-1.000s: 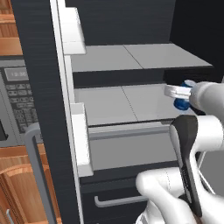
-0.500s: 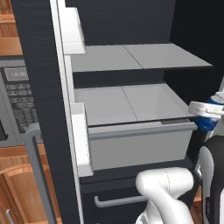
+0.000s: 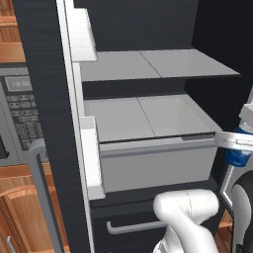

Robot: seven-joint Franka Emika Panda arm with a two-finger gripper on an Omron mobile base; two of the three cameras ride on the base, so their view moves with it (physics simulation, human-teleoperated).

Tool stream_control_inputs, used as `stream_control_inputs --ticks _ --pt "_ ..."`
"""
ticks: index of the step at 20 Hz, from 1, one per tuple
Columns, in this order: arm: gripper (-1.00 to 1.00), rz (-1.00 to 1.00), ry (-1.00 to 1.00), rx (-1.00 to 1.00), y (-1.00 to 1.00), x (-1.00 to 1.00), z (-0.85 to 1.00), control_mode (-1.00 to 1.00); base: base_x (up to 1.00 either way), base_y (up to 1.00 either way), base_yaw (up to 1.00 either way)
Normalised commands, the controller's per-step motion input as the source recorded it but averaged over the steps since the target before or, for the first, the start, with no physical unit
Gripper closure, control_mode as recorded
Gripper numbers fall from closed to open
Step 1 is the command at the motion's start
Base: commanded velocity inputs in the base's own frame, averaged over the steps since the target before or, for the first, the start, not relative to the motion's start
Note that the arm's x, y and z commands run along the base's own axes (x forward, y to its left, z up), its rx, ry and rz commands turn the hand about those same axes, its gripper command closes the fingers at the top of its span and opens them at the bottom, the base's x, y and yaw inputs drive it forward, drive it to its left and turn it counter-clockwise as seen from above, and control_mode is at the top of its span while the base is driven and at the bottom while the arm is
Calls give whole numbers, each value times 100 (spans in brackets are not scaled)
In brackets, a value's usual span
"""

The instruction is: Open the fridge, grab two sodas, and place both sodas inside the bowl with ice on the dining counter.

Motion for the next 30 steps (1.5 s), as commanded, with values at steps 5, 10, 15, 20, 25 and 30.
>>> stream_control_inputs --ticks 5,10,15,20,25,30 --pt "100 0 0 0 0 -2 0 100 -22 0 -2" --pt "100 0 0 0 0 0 0 100 -72 18 -25" --pt "100 0 0 0 0 0 0 100 -61 36 -34" --pt "100 0 0 0 0 0 0 100 -59 43 -41" --pt "100 0 0 0 0 0 0 100 -61 40 -53" --pt "100 0 0 0 0 0 0 100 -59 16 -62"
